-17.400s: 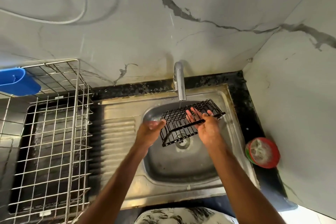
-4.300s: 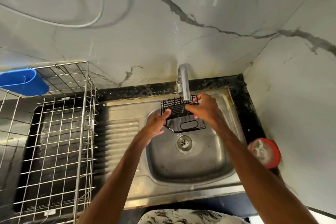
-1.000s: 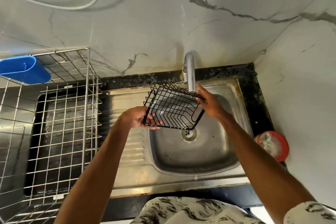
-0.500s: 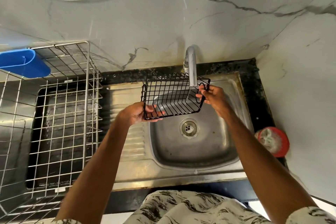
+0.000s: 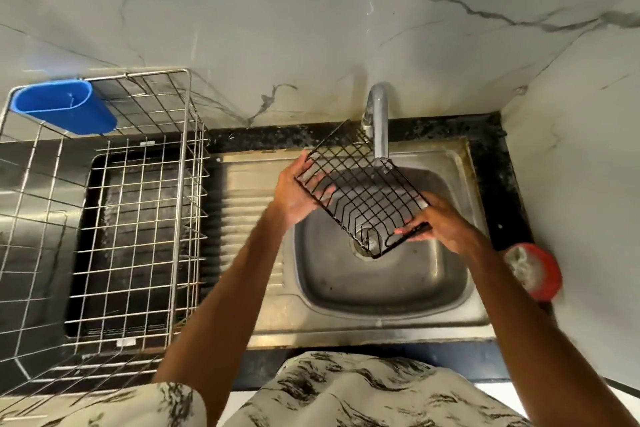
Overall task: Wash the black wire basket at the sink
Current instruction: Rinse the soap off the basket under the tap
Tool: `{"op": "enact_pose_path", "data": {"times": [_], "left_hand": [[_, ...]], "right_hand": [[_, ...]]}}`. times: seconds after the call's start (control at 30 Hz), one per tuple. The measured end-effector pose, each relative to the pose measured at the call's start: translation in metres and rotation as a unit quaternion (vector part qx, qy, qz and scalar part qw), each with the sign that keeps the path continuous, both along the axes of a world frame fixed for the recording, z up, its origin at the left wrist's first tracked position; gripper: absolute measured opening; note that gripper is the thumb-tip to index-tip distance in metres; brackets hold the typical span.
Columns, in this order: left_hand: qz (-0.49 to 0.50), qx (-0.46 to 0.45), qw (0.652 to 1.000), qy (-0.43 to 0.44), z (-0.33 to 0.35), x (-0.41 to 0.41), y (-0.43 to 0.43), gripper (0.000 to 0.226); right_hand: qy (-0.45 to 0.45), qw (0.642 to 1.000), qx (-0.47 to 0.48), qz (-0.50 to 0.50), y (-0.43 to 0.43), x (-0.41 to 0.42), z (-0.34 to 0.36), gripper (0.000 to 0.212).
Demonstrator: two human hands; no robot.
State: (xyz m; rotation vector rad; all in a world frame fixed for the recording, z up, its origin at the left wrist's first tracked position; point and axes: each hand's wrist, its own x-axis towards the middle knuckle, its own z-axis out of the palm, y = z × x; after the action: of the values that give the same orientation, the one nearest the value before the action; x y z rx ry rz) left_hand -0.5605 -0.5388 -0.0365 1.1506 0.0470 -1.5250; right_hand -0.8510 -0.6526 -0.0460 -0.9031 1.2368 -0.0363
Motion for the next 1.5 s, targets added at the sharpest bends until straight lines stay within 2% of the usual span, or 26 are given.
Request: {"op": "enact_pose_path", "data": {"times": [0.1, 0.13, 0.2, 0.27, 0.37, 0.43, 0.53, 0.6, 0.67, 0.8, 0.9, 0.97, 1.07, 1.13, 1.17, 1.27, 1.37, 1.5], "left_hand": [[-0.002, 0.032, 0.998, -0.060, -0.012, -0.028, 0.000, 0.062], [-0.008, 0.039, 0.996, -0.081, -0.014, -0.037, 0.000, 0.064], [-0.024, 0.045, 0.991, -0.122, -0.009, -0.049, -0.003, 0.052], [-0.047, 0.073, 0.985, -0.147, 0.000, -0.054, -0.009, 0.053], [-0.110, 0.091, 0.979, -0.144, 0.011, -0.053, -0.023, 0.056], [-0.150, 0.094, 0.976, -0.125, 0.019, -0.051, -0.031, 0.066], [-0.196, 0.127, 0.961, -0.145, 0.014, -0.045, -0.042, 0.084], [-0.224, 0.148, 0.950, -0.162, -0.050, -0.029, -0.057, 0.107], [-0.269, 0.147, 0.938, -0.160, -0.064, -0.028, -0.062, 0.116], [-0.226, 0.076, 0.956, -0.171, -0.001, -0.047, -0.046, 0.098], [-0.170, 0.069, 0.958, -0.220, -0.014, -0.041, -0.022, 0.073], [-0.107, 0.084, 0.973, -0.187, -0.017, -0.036, 0.003, 0.060], [-0.090, 0.088, 0.991, -0.039, -0.008, -0.048, 0.035, 0.079], [-0.106, 0.093, 0.990, -0.004, -0.001, -0.062, 0.044, 0.096], [-0.102, 0.094, 0.990, -0.005, 0.001, -0.070, 0.045, 0.096], [-0.071, 0.100, 0.992, -0.038, 0.002, -0.083, 0.034, 0.063], [-0.109, 0.116, 0.983, -0.091, 0.007, -0.081, 0.015, 0.057], [-0.150, 0.143, 0.970, -0.125, 0.003, -0.066, -0.007, 0.031]], "right_hand": [[-0.035, 0.997, 0.051, -0.040, 0.024, -0.013, 0.000, 0.084], [-0.039, 0.996, 0.065, -0.038, 0.032, -0.017, 0.005, 0.084], [-0.039, 0.995, 0.094, -0.023, 0.045, -0.027, 0.013, 0.083], [-0.006, 0.995, 0.094, 0.023, 0.052, -0.038, 0.019, 0.085], [0.055, 0.987, 0.034, 0.150, 0.050, -0.043, 0.034, 0.084], [-0.005, 0.992, 0.057, 0.115, 0.043, -0.047, 0.032, 0.086], [-0.111, 0.989, 0.101, 0.012, 0.036, -0.044, 0.037, 0.070], [-0.112, 0.989, 0.090, 0.027, 0.037, -0.039, 0.039, 0.083], [-0.097, 0.991, 0.068, 0.058, 0.042, -0.030, 0.045, 0.086], [-0.053, 0.997, 0.034, 0.051, 0.054, -0.019, 0.053, 0.072], [-0.044, 0.998, 0.039, -0.024, 0.061, -0.010, 0.064, 0.060], [-0.038, 0.994, 0.054, -0.091, 0.067, 0.003, 0.073, 0.052], [-0.031, 0.981, 0.073, -0.175, 0.074, 0.023, 0.082, 0.058], [-0.021, 0.979, 0.067, -0.193, 0.080, 0.037, 0.087, 0.056], [-0.015, 0.979, 0.060, -0.197, 0.083, 0.042, 0.088, 0.054], [0.003, 0.978, 0.037, -0.203, 0.090, 0.053, 0.089, 0.055], [-0.030, 0.974, 0.042, -0.221, 0.092, 0.054, 0.096, 0.049], [-0.085, 0.962, 0.060, -0.253, 0.085, 0.032, 0.096, 0.028]]}}
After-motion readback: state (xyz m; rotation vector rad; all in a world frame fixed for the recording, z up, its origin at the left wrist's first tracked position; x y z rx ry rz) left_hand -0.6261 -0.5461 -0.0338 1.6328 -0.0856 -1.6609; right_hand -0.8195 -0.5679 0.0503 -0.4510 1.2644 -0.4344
